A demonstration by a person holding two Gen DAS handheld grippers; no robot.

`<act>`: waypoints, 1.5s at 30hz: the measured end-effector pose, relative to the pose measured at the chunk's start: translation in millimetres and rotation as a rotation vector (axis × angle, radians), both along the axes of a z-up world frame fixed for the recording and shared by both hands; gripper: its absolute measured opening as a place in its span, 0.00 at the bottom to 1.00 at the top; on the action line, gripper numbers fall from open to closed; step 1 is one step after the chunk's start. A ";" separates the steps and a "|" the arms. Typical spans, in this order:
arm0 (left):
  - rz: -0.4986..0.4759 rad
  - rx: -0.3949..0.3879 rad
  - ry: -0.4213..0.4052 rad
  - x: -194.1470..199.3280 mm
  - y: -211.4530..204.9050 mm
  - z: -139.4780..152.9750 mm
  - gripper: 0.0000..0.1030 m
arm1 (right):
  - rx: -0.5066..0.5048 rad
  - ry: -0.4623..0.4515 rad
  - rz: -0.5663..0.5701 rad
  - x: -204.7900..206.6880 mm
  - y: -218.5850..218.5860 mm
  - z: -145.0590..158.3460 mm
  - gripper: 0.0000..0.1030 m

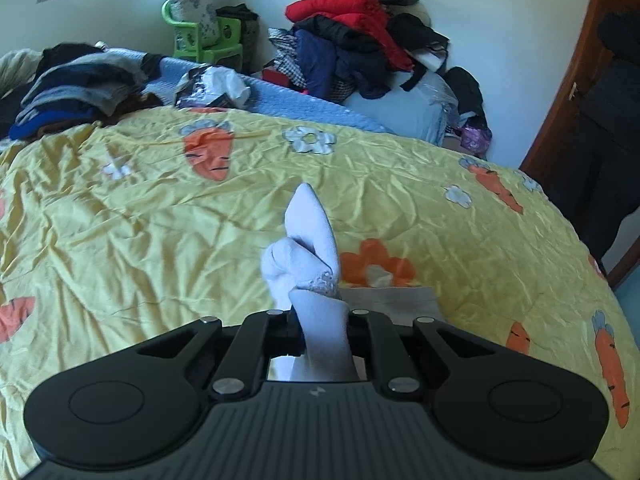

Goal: Fold small clothes

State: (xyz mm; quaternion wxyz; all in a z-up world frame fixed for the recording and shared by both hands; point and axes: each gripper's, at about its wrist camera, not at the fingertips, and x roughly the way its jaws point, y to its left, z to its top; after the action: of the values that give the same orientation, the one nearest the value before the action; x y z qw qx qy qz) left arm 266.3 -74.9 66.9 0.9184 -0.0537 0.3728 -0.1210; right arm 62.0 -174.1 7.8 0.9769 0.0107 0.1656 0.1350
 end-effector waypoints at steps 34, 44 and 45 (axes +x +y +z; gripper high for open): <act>-0.052 0.174 0.028 2.6 -114.3 -48.2 0.10 | 0.332 0.159 -0.107 16.8 -101.1 -45.8 0.10; -0.071 0.200 0.050 7.1 -135.8 -65.1 0.10 | 0.438 0.218 -0.116 26.3 -119.0 -63.1 0.10; -0.075 0.209 0.049 7.2 -138.0 -66.5 0.11 | 0.449 0.223 -0.117 26.9 -120.4 -64.4 0.10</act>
State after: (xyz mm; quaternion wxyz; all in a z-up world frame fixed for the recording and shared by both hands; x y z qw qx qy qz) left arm 273.4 -212.9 0.4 0.9044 0.0536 0.4074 -0.1146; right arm 88.9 -294.5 -56.6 0.9319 0.2517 0.2371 0.1098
